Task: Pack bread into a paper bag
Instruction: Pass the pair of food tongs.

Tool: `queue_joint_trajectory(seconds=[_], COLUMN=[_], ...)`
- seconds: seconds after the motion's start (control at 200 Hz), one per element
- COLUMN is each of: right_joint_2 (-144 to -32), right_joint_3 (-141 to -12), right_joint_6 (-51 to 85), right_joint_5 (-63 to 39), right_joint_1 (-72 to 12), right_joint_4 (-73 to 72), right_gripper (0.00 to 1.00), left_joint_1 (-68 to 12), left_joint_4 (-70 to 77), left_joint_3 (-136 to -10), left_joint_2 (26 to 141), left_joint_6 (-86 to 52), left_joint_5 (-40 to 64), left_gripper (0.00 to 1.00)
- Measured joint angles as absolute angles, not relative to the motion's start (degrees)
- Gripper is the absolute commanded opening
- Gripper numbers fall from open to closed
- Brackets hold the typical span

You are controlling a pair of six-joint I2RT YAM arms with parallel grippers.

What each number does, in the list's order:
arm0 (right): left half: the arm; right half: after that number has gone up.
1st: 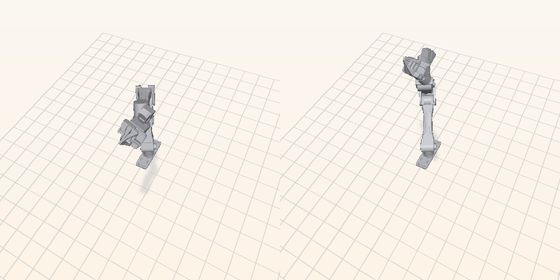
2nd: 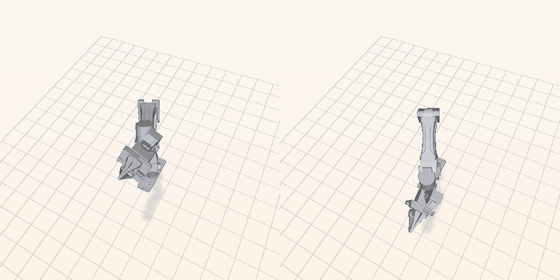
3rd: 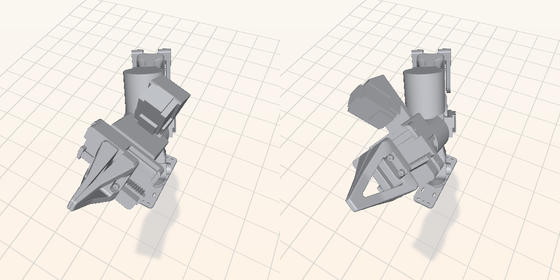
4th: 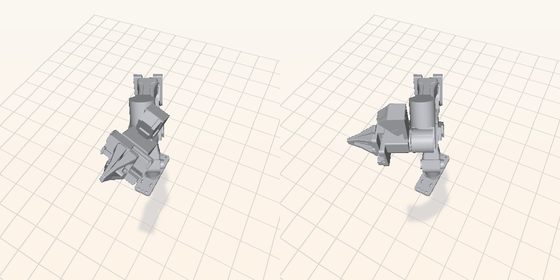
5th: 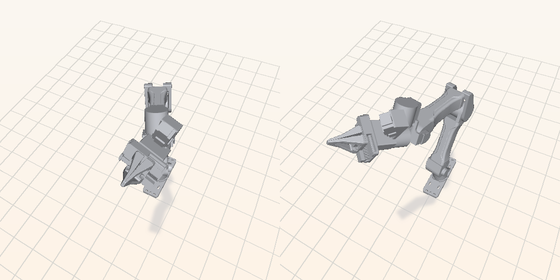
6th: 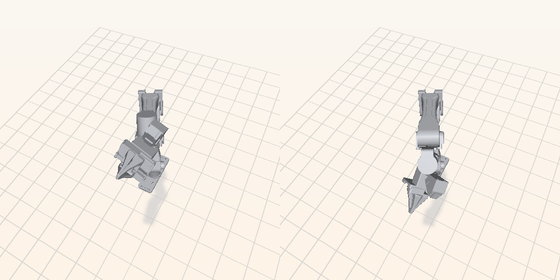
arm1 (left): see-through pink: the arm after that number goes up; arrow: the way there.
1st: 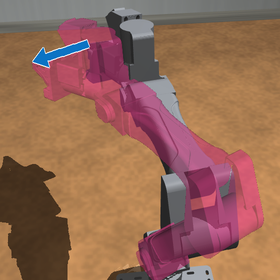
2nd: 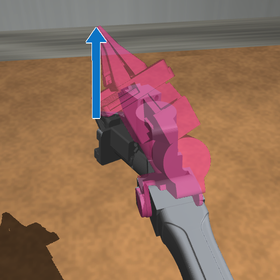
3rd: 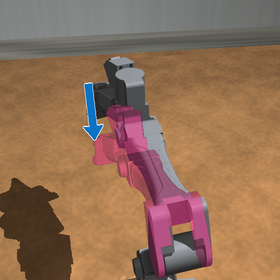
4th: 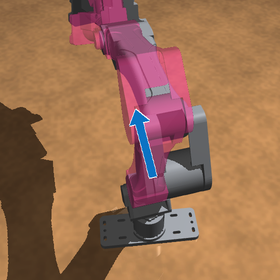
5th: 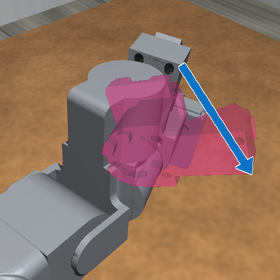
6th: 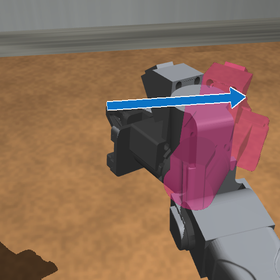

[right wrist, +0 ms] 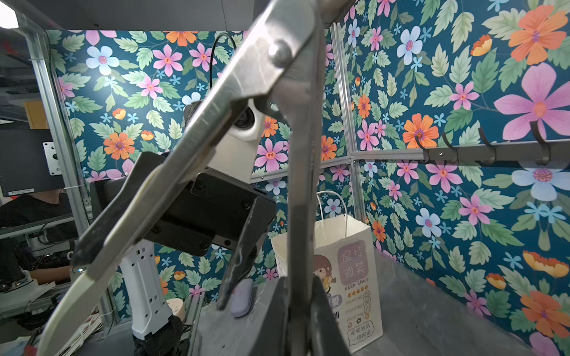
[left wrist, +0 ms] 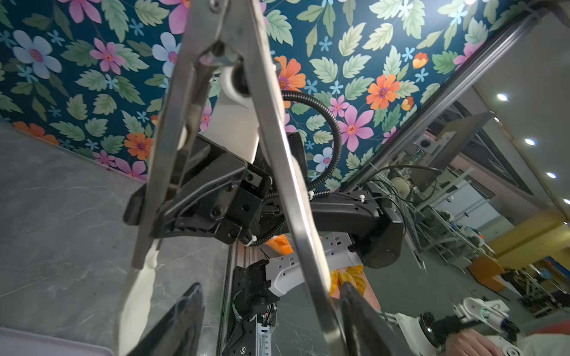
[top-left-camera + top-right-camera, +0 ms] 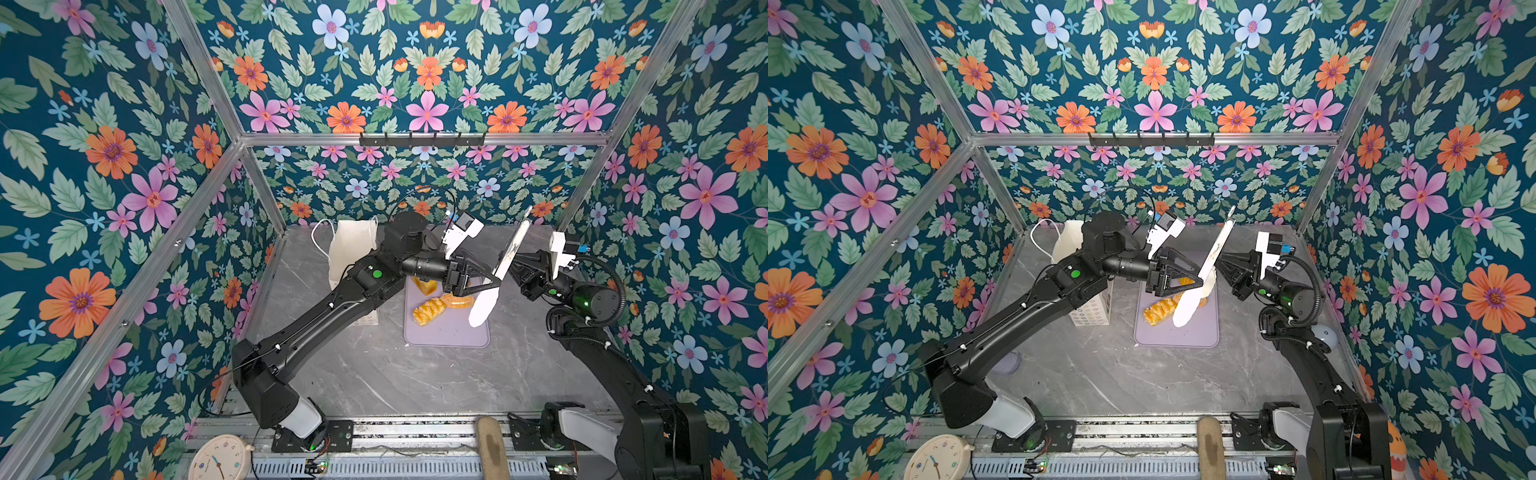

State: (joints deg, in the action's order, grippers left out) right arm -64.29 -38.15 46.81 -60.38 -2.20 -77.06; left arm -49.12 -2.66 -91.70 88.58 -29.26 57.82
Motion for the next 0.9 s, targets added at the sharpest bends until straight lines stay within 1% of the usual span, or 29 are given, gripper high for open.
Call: queue_joint_trajectory(seconds=[0.105, 0.225, 0.375, 0.455, 0.525, 0.615, 0.725, 0.845, 0.9], right_joint_2=[-64.18, -64.34, -64.45, -64.51, -64.51, -64.45, -64.42, -64.05, -63.68], right_joint_3=[-37.47, -37.43, -37.28, -37.08, -36.99, -36.97, -36.95, -36.95, -36.95], right_joint_6=[46.44, 46.26, 46.04, 45.84, 45.84, 45.84, 45.84, 45.58, 44.75], right_joint_5=[-61.25, -62.43, -63.07, -63.31, -63.37, -63.37, -63.33, -63.2, -63.18], right_joint_1=[-2.24, -2.42, -2.42, -2.42, -2.42, -2.44, -2.44, -2.44, -2.44], right_joint_4=[-77.52, -77.82, -78.06, -78.15, -78.13, -78.17, -78.15, -77.93, -77.6], right_gripper=[0.0, 0.0, 0.0, 0.0, 0.0, 0.0, 0.0, 0.0, 0.0], left_joint_1=[-49.12, -49.3, -49.5, -49.67, -49.84, -50.09, -50.24, -50.3, -50.39], left_joint_4=[-0.38, 1.61, 2.17, 2.17, 2.17, 2.15, 2.11, 2.09, 2.02], left_joint_3=[-90.72, -90.56, -90.94, -91.33, -91.55, -91.72, -91.72, -91.26, -90.98], left_joint_2=[88.31, 88.09, 88.9, 89.56, 89.8, 89.82, 89.82, 89.82, 89.82], left_joint_6=[-31.4, -32.14, -32.86, -33.12, -33.52, -33.43, -32.93, -32.77, -32.62], left_joint_5=[59.72, 61.12, 61.49, 61.47, 61.49, 61.56, 61.52, 61.54, 61.52], left_gripper=[0.66, 0.61, 0.44, 0.36, 0.32, 0.32, 0.38, 0.4, 0.38])
